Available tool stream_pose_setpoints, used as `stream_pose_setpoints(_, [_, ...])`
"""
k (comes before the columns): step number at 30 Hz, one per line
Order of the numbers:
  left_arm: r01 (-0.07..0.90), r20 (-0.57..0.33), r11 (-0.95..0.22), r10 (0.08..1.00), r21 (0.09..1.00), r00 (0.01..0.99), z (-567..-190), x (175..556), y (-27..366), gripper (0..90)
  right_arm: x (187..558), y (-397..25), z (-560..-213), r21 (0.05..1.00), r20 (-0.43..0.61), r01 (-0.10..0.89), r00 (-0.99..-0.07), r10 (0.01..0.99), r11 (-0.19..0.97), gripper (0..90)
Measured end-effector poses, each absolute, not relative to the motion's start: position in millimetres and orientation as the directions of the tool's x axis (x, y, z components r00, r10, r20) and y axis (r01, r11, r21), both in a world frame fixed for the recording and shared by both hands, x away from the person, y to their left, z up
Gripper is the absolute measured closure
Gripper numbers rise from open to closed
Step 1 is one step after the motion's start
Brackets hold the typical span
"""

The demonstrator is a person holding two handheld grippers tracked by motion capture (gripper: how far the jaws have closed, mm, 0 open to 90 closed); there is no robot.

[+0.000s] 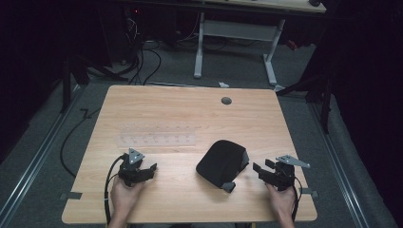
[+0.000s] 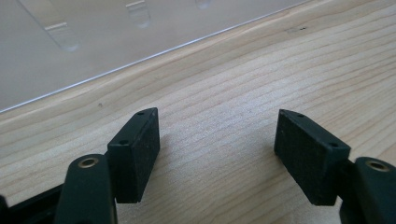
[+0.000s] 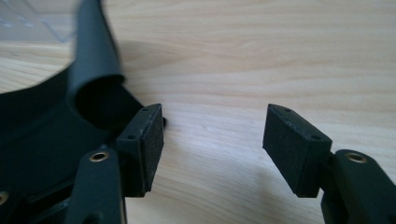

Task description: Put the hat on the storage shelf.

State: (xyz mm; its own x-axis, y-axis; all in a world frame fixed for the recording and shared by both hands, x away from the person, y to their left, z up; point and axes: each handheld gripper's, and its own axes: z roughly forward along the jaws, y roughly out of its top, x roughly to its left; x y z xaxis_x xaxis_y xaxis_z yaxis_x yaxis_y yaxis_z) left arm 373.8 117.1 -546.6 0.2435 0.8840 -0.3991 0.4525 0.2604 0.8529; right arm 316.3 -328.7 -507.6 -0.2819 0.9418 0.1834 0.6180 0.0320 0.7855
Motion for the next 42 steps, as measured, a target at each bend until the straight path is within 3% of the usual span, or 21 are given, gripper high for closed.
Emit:
stream_pose_setpoints(13, [0.454, -0.399, 0.259, 0.884, 0.853, 0.244, -547, 374, 117, 30.8, 322, -301, -491, 0.810, 0.210, 0.582, -0.403, 0.891, 0.072, 31.1])
stream_pose_setpoints(30, [0.454, -0.397, 0.258, 0.885, 0.853, 0.243, -547, 374, 117, 30.7, 354, -279, -511, 0.769, 0.250, 0.632, -0.440, 0.863, 0.100, 29.4])
stream_pose_setpoints(42, [0.452, -0.397, 0.259, 0.885, 0.853, 0.242, -547, 374, 117, 30.7, 365, -266, -516, 0.740, 0.263, 0.660, -0.457, 0.850, 0.126, 34.1])
